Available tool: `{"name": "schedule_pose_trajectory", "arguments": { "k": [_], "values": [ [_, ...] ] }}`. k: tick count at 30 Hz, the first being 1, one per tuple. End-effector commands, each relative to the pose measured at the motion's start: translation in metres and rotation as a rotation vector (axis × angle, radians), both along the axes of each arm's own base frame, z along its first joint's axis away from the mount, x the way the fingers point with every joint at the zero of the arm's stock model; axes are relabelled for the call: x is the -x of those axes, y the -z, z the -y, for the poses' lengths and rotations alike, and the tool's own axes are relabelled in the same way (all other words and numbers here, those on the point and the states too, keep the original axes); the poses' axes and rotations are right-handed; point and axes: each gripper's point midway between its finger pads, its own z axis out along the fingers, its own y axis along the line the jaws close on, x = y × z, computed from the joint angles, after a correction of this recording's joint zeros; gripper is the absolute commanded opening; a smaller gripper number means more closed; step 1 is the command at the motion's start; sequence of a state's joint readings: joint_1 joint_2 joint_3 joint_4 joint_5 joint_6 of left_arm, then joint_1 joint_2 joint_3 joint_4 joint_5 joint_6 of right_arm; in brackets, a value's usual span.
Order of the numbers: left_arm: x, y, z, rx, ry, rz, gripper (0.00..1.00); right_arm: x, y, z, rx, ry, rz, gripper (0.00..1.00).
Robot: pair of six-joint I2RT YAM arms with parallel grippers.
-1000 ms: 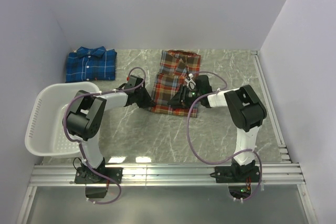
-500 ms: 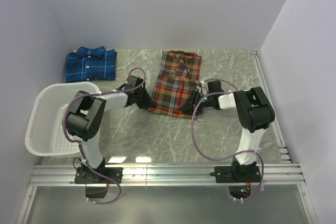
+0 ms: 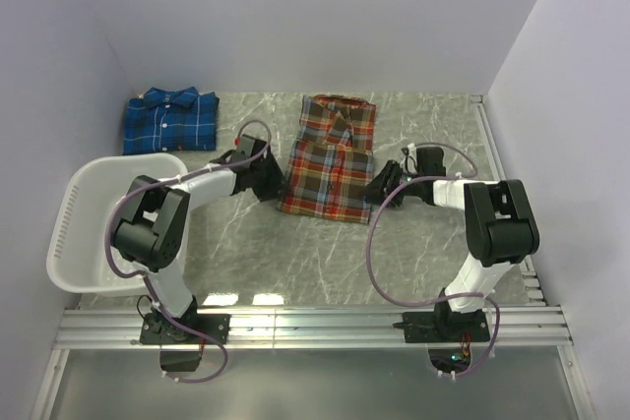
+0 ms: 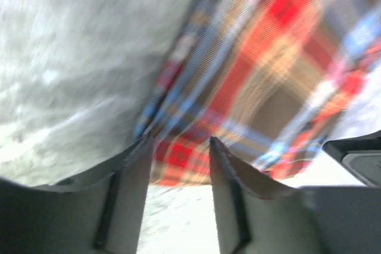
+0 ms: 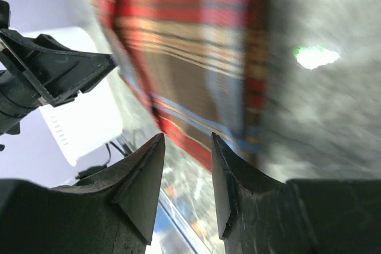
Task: Fold and stack the long sleeve shirts
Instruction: Fold the shirt
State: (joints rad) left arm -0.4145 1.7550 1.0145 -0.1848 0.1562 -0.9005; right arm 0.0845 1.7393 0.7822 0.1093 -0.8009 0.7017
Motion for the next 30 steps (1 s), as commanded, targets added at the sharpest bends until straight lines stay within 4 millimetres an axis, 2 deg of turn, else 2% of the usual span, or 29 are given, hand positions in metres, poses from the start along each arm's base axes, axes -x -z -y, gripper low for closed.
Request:
{"name": "schedule_pose_trajectory", "arguments": {
  "k": [1, 2, 3, 5, 6, 7, 9, 10, 12, 13, 15, 16, 19, 21, 24, 26, 27, 28, 29, 30],
  "values": [
    [-0.05, -0.075, 0.009, 0.011, 0.006, 0.216, 0.55, -0.042, -0.049, -0.003, -0.054, 0.057, 0.176, 0.44],
    [-0.058, -0.083, 0.011, 0.011, 0.01, 0.243, 0.57, -0.049, -0.054, -0.005, -0.068, 0.067, 0.194, 0.44],
    [-0.066, -0.09, 0.015, 0.012, 0.023, 0.27, 0.57, -0.062, -0.068, -0.008, -0.086, 0.071, 0.253, 0.45],
    [-0.088, -0.1, 0.027, 0.036, 0.039, 0.317, 0.56, -0.078, -0.067, -0.01, -0.094, 0.102, 0.253, 0.45],
    [-0.094, -0.103, 0.034, 0.055, 0.062, 0.33, 0.55, -0.092, -0.081, -0.013, -0.117, 0.11, 0.297, 0.45],
    [-0.106, -0.101, 0.041, 0.066, 0.071, 0.336, 0.52, -0.1, -0.074, -0.014, -0.126, 0.119, 0.286, 0.45],
    [-0.119, -0.101, 0.052, 0.096, 0.09, 0.363, 0.48, -0.12, -0.085, -0.018, -0.158, 0.139, 0.328, 0.45],
    [-0.128, -0.094, 0.059, 0.11, 0.105, 0.361, 0.44, -0.127, -0.072, -0.018, -0.159, 0.149, 0.307, 0.45],
    [-0.141, -0.079, 0.068, 0.125, 0.122, 0.362, 0.41, -0.143, -0.071, -0.019, -0.174, 0.173, 0.317, 0.45],
    [-0.142, -0.073, 0.072, 0.13, 0.137, 0.356, 0.38, -0.146, -0.055, -0.019, -0.173, 0.181, 0.287, 0.45],
    [-0.149, -0.054, 0.075, 0.119, 0.146, 0.342, 0.37, -0.155, -0.045, -0.017, -0.17, 0.201, 0.275, 0.45],
    [-0.153, -0.048, 0.074, 0.108, 0.141, 0.342, 0.35, -0.158, -0.03, -0.016, -0.159, 0.213, 0.252, 0.45],
    [-0.158, -0.019, 0.065, 0.087, 0.122, 0.298, 0.34, -0.162, -0.009, -0.006, -0.128, 0.252, 0.222, 0.45],
    [-0.16, -0.001, 0.056, 0.092, 0.097, 0.275, 0.34, -0.16, -0.001, 0.001, -0.118, 0.27, 0.209, 0.45],
    [-0.166, 0.01, 0.039, 0.095, 0.054, 0.264, 0.36, -0.16, 0.004, 0.017, -0.104, 0.307, 0.193, 0.45],
    [-0.168, 0.004, 0.031, 0.101, 0.035, 0.279, 0.39, -0.159, -0.005, 0.024, -0.099, 0.311, 0.204, 0.45],
    [-0.166, -0.008, 0.03, 0.108, 0.036, 0.301, 0.41, -0.157, -0.007, 0.028, -0.082, 0.304, 0.211, 0.45],
    [-0.167, -0.017, 0.03, 0.112, 0.037, 0.325, 0.46, -0.158, -0.023, 0.03, -0.07, 0.301, 0.248, 0.45],
    [-0.166, -0.029, 0.031, 0.119, 0.044, 0.35, 0.5, -0.157, -0.029, 0.03, -0.052, 0.294, 0.257, 0.45],
    [-0.164, -0.051, 0.03, 0.127, 0.044, 0.383, 0.52, -0.153, -0.034, 0.028, -0.018, 0.268, 0.259, 0.45]
  ]
}}
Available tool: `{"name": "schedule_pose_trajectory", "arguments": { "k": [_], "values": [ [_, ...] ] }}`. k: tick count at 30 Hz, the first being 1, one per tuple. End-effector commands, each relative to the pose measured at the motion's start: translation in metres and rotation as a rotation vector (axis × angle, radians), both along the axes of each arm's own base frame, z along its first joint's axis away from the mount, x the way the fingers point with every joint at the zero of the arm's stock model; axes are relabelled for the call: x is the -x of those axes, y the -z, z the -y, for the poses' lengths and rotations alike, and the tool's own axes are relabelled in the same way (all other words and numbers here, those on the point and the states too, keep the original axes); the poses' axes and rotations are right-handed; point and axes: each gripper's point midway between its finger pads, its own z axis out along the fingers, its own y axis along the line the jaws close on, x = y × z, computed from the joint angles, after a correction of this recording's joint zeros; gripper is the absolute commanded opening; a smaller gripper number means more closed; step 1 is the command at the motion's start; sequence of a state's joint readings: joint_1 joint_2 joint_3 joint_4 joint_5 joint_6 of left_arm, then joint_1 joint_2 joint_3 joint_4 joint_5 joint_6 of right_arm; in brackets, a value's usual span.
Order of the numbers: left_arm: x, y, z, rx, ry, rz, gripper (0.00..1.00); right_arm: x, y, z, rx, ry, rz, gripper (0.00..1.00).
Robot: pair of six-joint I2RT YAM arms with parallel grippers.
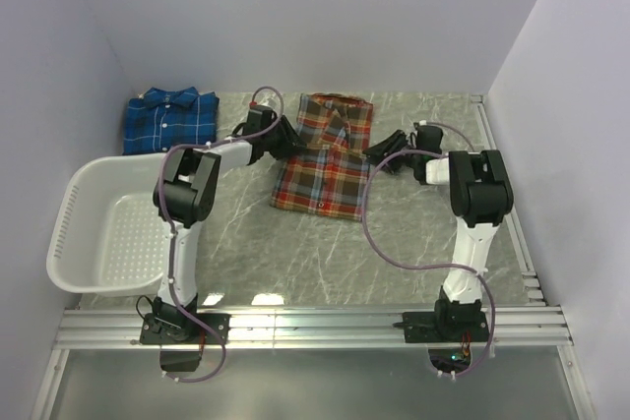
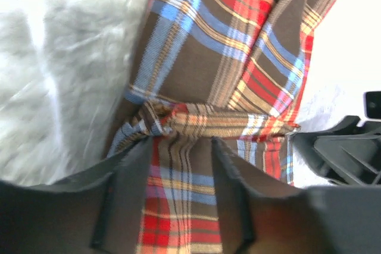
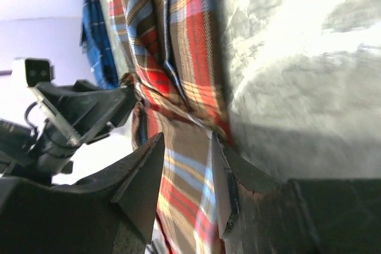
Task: Fold and stack the long sleeve shirts
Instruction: Fold the shirt
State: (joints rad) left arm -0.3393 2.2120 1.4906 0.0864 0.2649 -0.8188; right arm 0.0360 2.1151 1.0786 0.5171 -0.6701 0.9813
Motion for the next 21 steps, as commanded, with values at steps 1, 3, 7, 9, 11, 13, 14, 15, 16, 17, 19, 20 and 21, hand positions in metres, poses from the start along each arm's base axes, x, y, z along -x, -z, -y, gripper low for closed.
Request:
{"name": "schedule_pose_trajectory", "arguments": {
  "k": [1, 3, 7, 9, 11, 13, 14, 15, 16, 17, 19, 20, 21],
  "values": [
    [-0.001, -0.06, -0.011, 0.003, -0.021, 0.122, 0.56, -0.002, -0.064, 0.006, 0.099, -0.016, 0.147, 0.45],
    [0.006, -0.09, -0.018, -0.012, -0.039, 0.161, 0.59, 0.008, -0.075, -0.004, 0.149, -0.049, 0.143, 0.45],
    [0.03, -0.103, -0.038, -0.119, -0.087, 0.132, 0.61, 0.039, -0.106, -0.038, 0.225, -0.155, 0.193, 0.45],
    [0.048, -0.098, -0.049, -0.169, -0.103, 0.096, 0.61, 0.057, -0.099, -0.051, 0.302, -0.201, 0.17, 0.45],
    [0.068, -0.084, -0.055, -0.211, -0.099, 0.03, 0.61, 0.079, -0.102, -0.077, 0.358, -0.266, 0.175, 0.45],
    [0.087, -0.071, -0.055, -0.24, -0.078, -0.02, 0.61, 0.096, -0.091, -0.083, 0.438, -0.276, 0.137, 0.46],
    [0.097, -0.062, -0.058, -0.265, -0.079, -0.056, 0.6, 0.109, -0.084, -0.094, 0.457, -0.304, 0.126, 0.46],
    [0.108, -0.052, -0.057, -0.282, -0.065, -0.085, 0.6, 0.116, -0.08, -0.097, 0.47, -0.312, 0.112, 0.46],
    [0.114, -0.046, -0.058, -0.289, -0.062, -0.103, 0.59, 0.121, -0.074, -0.099, 0.48, -0.318, 0.095, 0.47],
    [0.12, -0.04, -0.058, -0.289, -0.064, -0.128, 0.58, 0.131, -0.066, -0.104, 0.485, -0.34, 0.07, 0.47],
    [0.137, -0.019, -0.056, -0.292, -0.039, -0.186, 0.56, 0.142, -0.047, -0.102, 0.497, -0.361, 0.005, 0.47],
    [0.144, -0.012, -0.054, -0.29, -0.033, -0.214, 0.55, 0.148, -0.037, -0.099, 0.51, -0.368, -0.028, 0.47],
    [0.152, -0.001, -0.053, -0.295, -0.017, -0.244, 0.54, 0.153, -0.029, -0.097, 0.522, -0.378, -0.054, 0.47]
  ]
}}
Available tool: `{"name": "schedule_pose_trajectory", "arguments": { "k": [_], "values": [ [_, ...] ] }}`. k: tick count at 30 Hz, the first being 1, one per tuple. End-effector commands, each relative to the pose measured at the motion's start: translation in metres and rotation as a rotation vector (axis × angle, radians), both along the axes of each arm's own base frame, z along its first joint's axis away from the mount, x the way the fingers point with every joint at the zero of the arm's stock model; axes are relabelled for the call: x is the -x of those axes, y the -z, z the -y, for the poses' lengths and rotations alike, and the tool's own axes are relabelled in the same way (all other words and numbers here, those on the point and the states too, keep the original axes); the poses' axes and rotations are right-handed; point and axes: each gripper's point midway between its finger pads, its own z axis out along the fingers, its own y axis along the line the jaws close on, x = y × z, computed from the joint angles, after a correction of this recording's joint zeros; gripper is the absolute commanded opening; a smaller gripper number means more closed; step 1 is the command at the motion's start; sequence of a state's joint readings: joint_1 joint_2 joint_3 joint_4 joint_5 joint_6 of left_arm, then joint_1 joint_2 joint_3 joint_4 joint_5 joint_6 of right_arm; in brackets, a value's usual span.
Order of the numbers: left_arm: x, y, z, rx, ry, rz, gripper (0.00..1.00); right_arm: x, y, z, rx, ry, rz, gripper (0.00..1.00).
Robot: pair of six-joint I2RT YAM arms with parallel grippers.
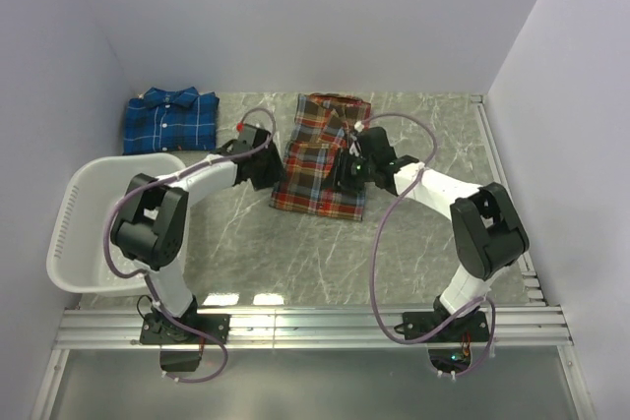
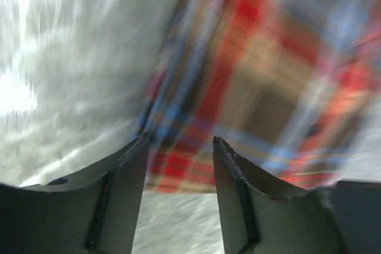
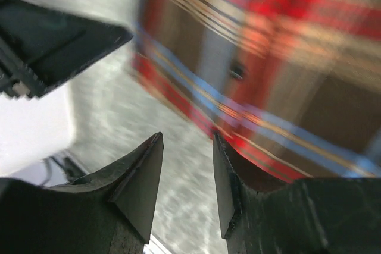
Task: Fold and stack the long sleeve shirts
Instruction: Fold the shirt
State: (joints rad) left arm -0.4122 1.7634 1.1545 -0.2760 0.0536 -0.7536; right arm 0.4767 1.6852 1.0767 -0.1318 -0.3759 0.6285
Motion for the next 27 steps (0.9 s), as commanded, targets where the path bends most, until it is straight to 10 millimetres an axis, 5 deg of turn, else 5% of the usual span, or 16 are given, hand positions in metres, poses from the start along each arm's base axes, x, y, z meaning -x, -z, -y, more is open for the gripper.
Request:
{"name": "schedule_pose_trajectory", "arguments": {
  "k": [1, 8, 10, 13, 18, 22, 27],
  "values": [
    [0.029, 0.03, 0.003, -0.029, 0.026, -0.114, 0.52, 0.017, 0.042, 0.026, 0.137, 0.031, -0.108, 0.47],
    [0.079, 0.056, 0.024, -0.083, 0.153, -0.263, 0.32, 0.035, 0.091, 0.071, 0.375, 0.026, -0.226, 0.47],
    [0.102, 0.057, 0.034, -0.07, 0.221, -0.304, 0.27, 0.033, 0.097, 0.101, 0.461, 0.072, -0.247, 0.47],
    [0.134, 0.051, 0.056, -0.038, 0.345, -0.332, 0.3, 0.02, 0.095, 0.149, 0.542, 0.187, -0.24, 0.46],
    [0.178, 0.015, 0.113, -0.018, 0.643, -0.252, 0.46, -0.018, 0.063, 0.182, 0.528, 0.303, -0.13, 0.47],
    [0.159, -0.028, 0.118, -0.008, 0.588, -0.113, 0.7, -0.028, 0.023, 0.172, 0.431, 0.317, -0.004, 0.47],
    [0.095, -0.088, 0.087, -0.058, 0.376, 0.112, 0.86, -0.011, -0.015, 0.139, 0.285, 0.285, 0.074, 0.47]
  ]
}}
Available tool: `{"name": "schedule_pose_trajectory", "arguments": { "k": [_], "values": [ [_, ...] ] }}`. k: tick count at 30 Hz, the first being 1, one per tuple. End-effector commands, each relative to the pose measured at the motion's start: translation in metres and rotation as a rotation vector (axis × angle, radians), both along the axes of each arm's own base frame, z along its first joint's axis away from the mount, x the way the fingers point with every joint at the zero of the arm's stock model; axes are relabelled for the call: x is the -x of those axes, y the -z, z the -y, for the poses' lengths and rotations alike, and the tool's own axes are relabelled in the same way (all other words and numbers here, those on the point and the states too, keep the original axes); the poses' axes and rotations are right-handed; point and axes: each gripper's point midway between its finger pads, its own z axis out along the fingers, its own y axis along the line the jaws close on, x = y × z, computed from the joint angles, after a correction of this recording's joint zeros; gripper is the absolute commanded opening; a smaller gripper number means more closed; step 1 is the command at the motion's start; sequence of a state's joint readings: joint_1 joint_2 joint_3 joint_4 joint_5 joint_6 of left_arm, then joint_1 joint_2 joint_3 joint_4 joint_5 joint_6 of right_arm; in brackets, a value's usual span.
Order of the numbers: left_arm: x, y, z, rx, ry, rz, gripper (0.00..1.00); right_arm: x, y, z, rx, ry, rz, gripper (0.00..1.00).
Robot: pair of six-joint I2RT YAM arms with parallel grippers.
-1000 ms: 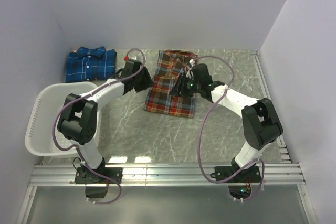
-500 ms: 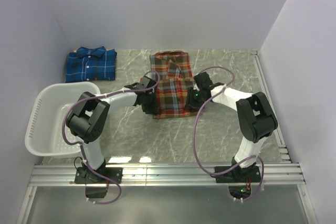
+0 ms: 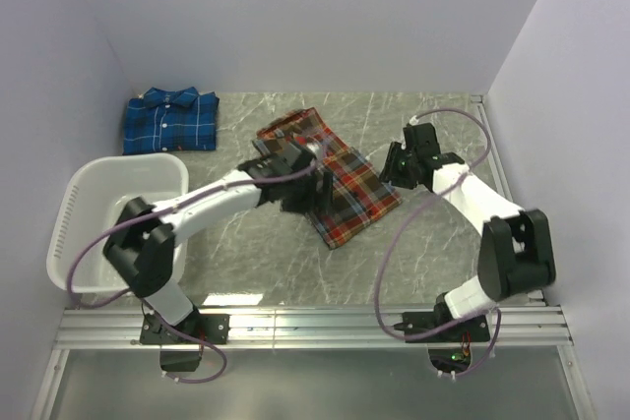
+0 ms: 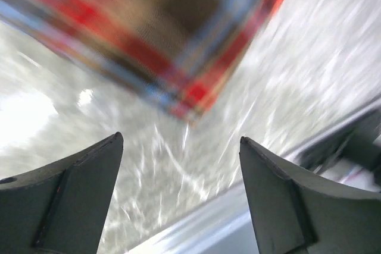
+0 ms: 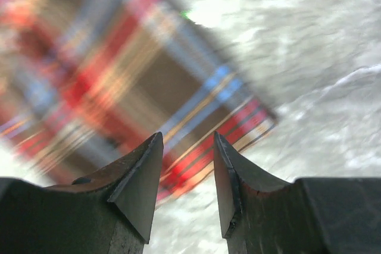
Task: Fold and stack the long sleeve shirts
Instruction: Fold the shirt
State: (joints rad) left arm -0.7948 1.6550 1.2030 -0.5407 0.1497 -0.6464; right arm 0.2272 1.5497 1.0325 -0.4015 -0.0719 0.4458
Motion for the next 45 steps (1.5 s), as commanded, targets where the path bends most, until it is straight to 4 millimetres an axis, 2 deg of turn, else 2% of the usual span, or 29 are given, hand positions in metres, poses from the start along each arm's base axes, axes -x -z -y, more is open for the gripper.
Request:
{"name": "schedule_pose_trajectory", "arguments": {
  "k": [1, 3, 5, 7, 11, 13, 14, 16, 17, 19, 20, 22, 24, 25, 27, 28, 30, 31, 32, 33, 34, 35, 37, 39, 40, 42, 43, 44, 45],
  "values": [
    [-0.062, -0.062, -0.026, 0.036, -0.17, 0.213, 0.86, 0.012, -0.028, -0.029, -0.093, -0.055, 0.077, 0.47],
    [-0.092, -0.067, -0.044, 0.041, -0.246, 0.236, 0.84, 0.026, -0.028, -0.05, -0.142, -0.087, 0.058, 0.48],
    [-0.117, -0.067, -0.051, 0.035, -0.28, 0.249, 0.81, 0.04, -0.021, -0.07, -0.211, -0.118, 0.02, 0.48],
    [-0.144, -0.064, -0.067, 0.0, -0.338, 0.271, 0.78, 0.056, -0.011, -0.089, -0.257, -0.145, -0.022, 0.48],
    [-0.197, -0.046, -0.07, -0.028, -0.383, 0.272, 0.74, 0.07, -0.002, -0.119, -0.287, -0.228, -0.064, 0.48],
    [-0.214, -0.037, -0.074, -0.033, -0.402, 0.266, 0.7, 0.074, 0.005, -0.131, -0.282, -0.277, -0.099, 0.48],
    [-0.225, -0.025, -0.072, -0.039, -0.407, 0.255, 0.69, 0.079, 0.013, -0.128, -0.257, -0.295, -0.136, 0.48],
    [-0.239, -0.016, -0.074, -0.042, -0.421, 0.25, 0.66, 0.081, 0.033, -0.124, -0.209, -0.312, -0.198, 0.48],
    [-0.244, 0.003, -0.075, -0.061, -0.425, 0.223, 0.66, 0.086, 0.045, -0.119, -0.183, -0.308, -0.239, 0.48],
    [-0.25, 0.017, -0.08, -0.075, -0.443, 0.204, 0.65, 0.086, 0.055, -0.109, -0.124, -0.306, -0.257, 0.47],
    [-0.253, 0.031, -0.084, -0.087, -0.452, 0.19, 0.64, 0.09, 0.063, -0.1, -0.096, -0.293, -0.295, 0.47],
    [-0.247, 0.051, -0.092, -0.1, -0.486, 0.139, 0.61, 0.09, 0.07, -0.09, -0.052, -0.309, -0.322, 0.47],
    [-0.238, 0.068, -0.101, -0.105, -0.506, 0.077, 0.6, 0.092, 0.081, -0.068, 0.025, -0.282, -0.37, 0.47],
    [-0.225, 0.084, -0.109, -0.122, -0.536, 0.028, 0.59, 0.089, 0.084, -0.055, 0.075, -0.276, -0.37, 0.47],
    [-0.211, 0.086, -0.118, -0.112, -0.596, -0.012, 0.58, 0.086, 0.089, -0.03, 0.11, -0.228, -0.401, 0.47],
    [-0.192, 0.092, -0.126, -0.128, -0.619, -0.046, 0.58, 0.085, 0.09, -0.021, 0.126, -0.215, -0.402, 0.47],
    [-0.172, 0.096, -0.133, -0.127, -0.678, -0.091, 0.55, 0.075, 0.087, -0.001, 0.163, -0.152, -0.391, 0.47],
    [-0.145, 0.111, -0.14, -0.149, -0.687, -0.143, 0.54, 0.07, 0.085, 0.004, 0.18, -0.139, -0.375, 0.47],
    [-0.139, 0.097, -0.139, -0.106, -0.696, -0.128, 0.54, 0.066, 0.082, 0.01, 0.199, -0.121, -0.365, 0.47],
    [-0.127, 0.095, -0.136, -0.066, -0.711, -0.153, 0.54, 0.057, 0.078, 0.021, 0.243, -0.088, -0.34, 0.47],
    [-0.106, 0.105, -0.142, -0.066, -0.722, -0.176, 0.54, 0.053, 0.076, 0.025, 0.256, -0.072, -0.332, 0.47],
    [-0.103, 0.087, -0.142, -0.021, -0.729, -0.142, 0.55, 0.047, 0.073, 0.027, 0.261, -0.06, -0.308, 0.47],
    [-0.09, 0.071, -0.142, 0.039, -0.726, -0.112, 0.59, 0.034, 0.062, 0.026, 0.229, -0.038, -0.246, 0.47],
    [-0.088, 0.056, -0.139, 0.06, -0.69, -0.073, 0.66, 0.029, 0.053, 0.018, 0.177, -0.042, -0.2, 0.47],
    [-0.094, 0.037, -0.137, 0.074, -0.677, -0.015, 0.68, 0.019, 0.036, 0.013, 0.134, -0.033, -0.121, 0.47],
    [-0.09, 0.02, -0.128, 0.035, -0.612, 0.044, 0.74, 0.02, 0.024, 0.008, 0.074, -0.024, -0.075, 0.47],
    [-0.095, -0.004, -0.116, 0.065, -0.578, 0.093, 0.76, 0.02, 0.016, 0.003, 0.028, -0.038, -0.052, 0.47],
    [-0.092, -0.013, -0.109, 0.032, -0.551, 0.137, 0.77, 0.016, -0.002, 0.007, -0.007, -0.022, 0.014, 0.47],
    [-0.092, -0.022, -0.102, 0.025, -0.512, 0.175, 0.77, 0.02, -0.005, 0.006, -0.036, -0.019, 0.026, 0.48]
  ]
}}
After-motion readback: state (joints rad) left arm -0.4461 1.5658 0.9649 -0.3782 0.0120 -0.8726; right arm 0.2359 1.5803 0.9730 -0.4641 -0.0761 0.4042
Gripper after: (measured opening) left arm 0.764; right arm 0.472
